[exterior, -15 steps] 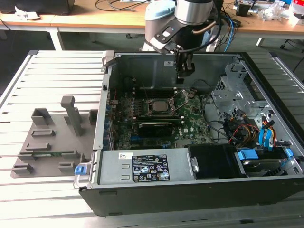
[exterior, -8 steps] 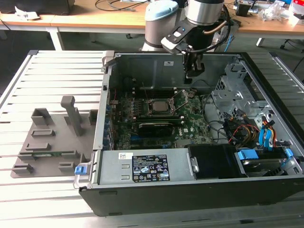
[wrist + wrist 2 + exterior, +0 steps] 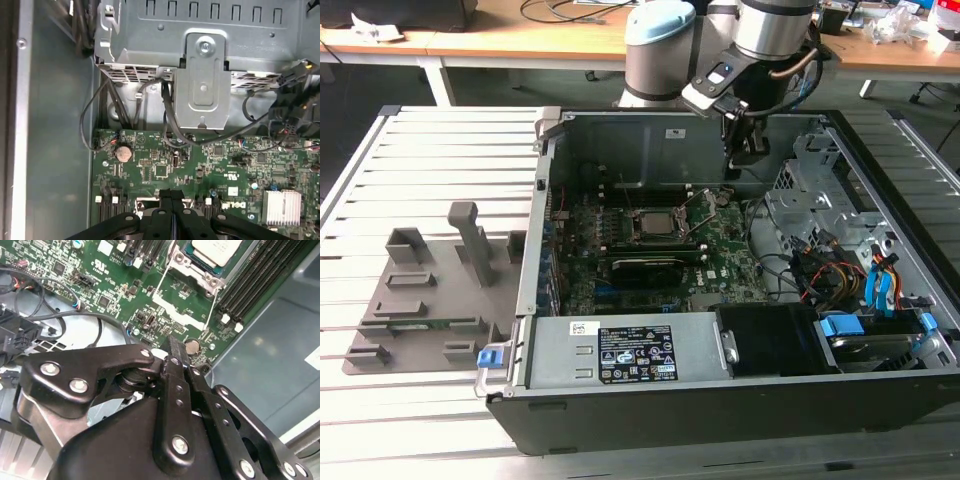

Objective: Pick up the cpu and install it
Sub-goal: 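Close the cpu cover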

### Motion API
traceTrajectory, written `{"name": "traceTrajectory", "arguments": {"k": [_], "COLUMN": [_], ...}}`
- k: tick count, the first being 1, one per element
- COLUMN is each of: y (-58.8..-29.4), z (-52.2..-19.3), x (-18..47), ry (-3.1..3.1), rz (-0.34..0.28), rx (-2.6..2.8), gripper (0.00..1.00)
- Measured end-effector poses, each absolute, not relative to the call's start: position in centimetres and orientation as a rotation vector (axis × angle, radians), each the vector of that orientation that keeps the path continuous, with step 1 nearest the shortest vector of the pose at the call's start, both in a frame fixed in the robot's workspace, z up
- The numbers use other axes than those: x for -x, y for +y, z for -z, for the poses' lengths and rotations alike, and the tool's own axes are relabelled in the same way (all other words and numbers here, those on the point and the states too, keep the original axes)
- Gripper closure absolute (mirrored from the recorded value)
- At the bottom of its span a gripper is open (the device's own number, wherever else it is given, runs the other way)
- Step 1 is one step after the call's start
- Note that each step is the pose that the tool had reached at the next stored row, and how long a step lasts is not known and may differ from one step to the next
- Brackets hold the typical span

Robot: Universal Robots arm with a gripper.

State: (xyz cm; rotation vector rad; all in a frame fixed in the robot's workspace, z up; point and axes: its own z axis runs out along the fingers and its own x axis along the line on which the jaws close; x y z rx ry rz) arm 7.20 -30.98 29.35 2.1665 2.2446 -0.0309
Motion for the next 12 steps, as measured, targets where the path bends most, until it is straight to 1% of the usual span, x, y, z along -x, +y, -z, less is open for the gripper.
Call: {"name": "traceTrajectory", "arguments": {"k": [3, 10, 12], "y": [-31.0, -31.0, -30.9], "z": [-28.6, -25.3, -24.6], "x": [-7.3, -7.5, -7.6], "ry": [2.245, 2.246, 2.254], "rz": [0.032, 0.034, 0.05], "rx": [-2.167, -2.168, -2.175], "gripper": [0.89, 0.89, 0.89]}}
